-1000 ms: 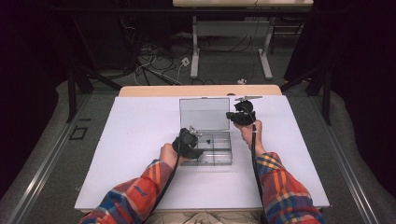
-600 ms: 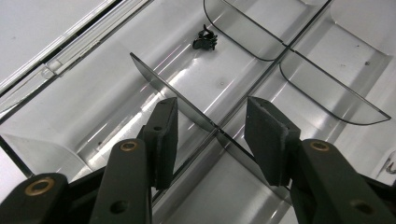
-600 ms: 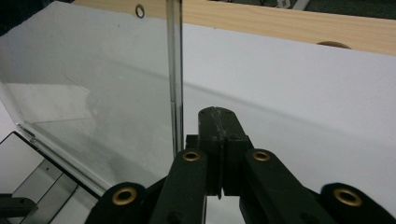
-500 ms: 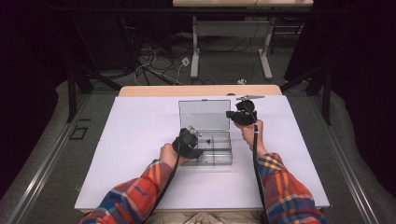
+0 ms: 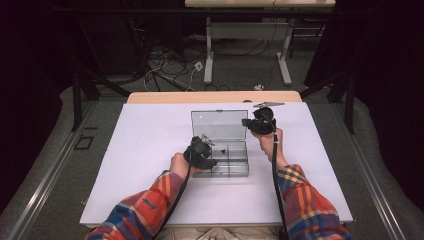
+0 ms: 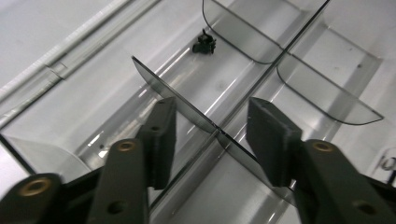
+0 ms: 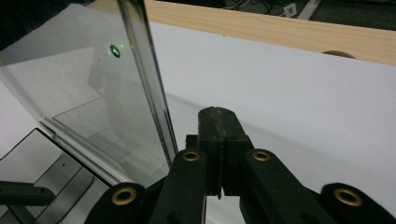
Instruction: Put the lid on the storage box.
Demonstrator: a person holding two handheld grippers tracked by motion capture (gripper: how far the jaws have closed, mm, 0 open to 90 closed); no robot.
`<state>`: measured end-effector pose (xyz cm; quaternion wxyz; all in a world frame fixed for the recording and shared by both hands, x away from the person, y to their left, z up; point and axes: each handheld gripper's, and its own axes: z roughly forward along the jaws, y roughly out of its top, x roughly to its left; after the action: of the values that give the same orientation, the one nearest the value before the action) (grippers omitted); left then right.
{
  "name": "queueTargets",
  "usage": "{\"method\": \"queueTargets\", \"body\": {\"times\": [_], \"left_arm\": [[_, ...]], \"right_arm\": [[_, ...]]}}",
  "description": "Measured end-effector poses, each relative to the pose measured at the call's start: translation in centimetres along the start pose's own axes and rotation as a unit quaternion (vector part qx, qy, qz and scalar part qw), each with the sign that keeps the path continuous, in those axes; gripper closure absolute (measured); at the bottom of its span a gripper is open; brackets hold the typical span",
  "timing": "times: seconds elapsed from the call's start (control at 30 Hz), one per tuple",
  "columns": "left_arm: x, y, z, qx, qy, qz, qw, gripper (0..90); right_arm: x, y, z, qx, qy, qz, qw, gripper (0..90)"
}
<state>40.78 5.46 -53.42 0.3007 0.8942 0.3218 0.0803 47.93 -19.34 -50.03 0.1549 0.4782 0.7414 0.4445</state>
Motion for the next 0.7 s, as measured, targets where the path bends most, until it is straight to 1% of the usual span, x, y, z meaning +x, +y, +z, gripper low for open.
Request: {"method": "queueTargets", "body": {"times": [0.03,0.07,0.1,0.13,0.17,0.2,0.23,0.27,0.37,0.4,0.47,0.57,0.63,0.67,0.7], "left_arm": [[0.1,0.2,-0.3,-0.005,-0.001,-0.001,1.0,49.4],[0.2,0.3,-0.7,-0.01,-0.002,-0.004,0.9999,46.8],[0.4,0.5,-1.2,-0.015,0.004,-0.004,0.9999,43.0],[0.5,0.7,-1.7,-0.02,0.007,-0.004,0.9998,37.3],[0.7,0.8,-2.2,-0.032,0.013,-0.009,0.9994,34.8],[0.9,0.9,-2.7,-0.04,0.018,-0.014,0.999,31.9],[1.2,1.0,-3.3,-0.048,0.026,-0.019,0.9983,26.9],[1.5,1.1,-3.7,-0.05,0.029,-0.025,0.998,21.1],[2.5,1.1,-4.8,-0.062,0.045,-0.043,0.9961,12.4],[2.8,1.2,-5.2,-0.062,0.049,-0.05,0.9957,7.6],[3.4,1.3,-5.6,-0.065,0.058,-0.054,0.9947,0.5],[4.2,1.4,-5.9,-0.074,0.064,-0.065,0.9931,0.0],[4.7,1.5,-5.8,-0.072,0.068,-0.067,0.9928,0.0],[4.7,1.5,-5.8,-0.074,0.078,-0.067,0.992,1.7],[4.8,1.5,-5.8,-0.081,0.084,-0.066,0.9909,7.1]], "right_arm": [[0.0,0.0,0.0,0.001,-0.004,-0.003,1.0,90.0],[0.0,0.0,-0.1,0.002,-0.003,-0.004,1.0,90.0],[0.0,0.0,-0.1,0.001,-0.003,-0.006,1.0,90.0],[0.0,0.0,-0.1,0.002,-0.003,-0.005,1.0,90.0],[0.1,0.0,-0.2,0.003,-0.002,-0.005,1.0,90.0],[0.1,0.0,-0.2,0.002,0.0,-0.005,1.0,90.0],[0.1,0.0,-0.2,0.003,-0.004,-0.007,1.0,90.0],[0.2,0.0,-0.3,0.004,-0.004,-0.007,1.0,90.0],[0.2,-0.1,-0.3,0.003,-0.003,-0.011,0.9999,90.0],[0.3,-0.1,-0.3,0.002,-0.001,-0.009,1.0,90.0],[0.3,-0.1,-0.4,0.004,-0.004,-0.011,0.9999,90.0],[0.3,-0.2,-0.4,0.004,-0.004,-0.011,0.9999,90.0],[0.4,-0.2,-0.5,0.005,-0.006,-0.011,0.9999,90.0],[0.4,-0.2,-0.5,0.005,-0.004,-0.01,0.9999,90.0],[0.4,-0.2,-0.5,0.004,-0.006,-0.011,0.9999,90.0]]}}
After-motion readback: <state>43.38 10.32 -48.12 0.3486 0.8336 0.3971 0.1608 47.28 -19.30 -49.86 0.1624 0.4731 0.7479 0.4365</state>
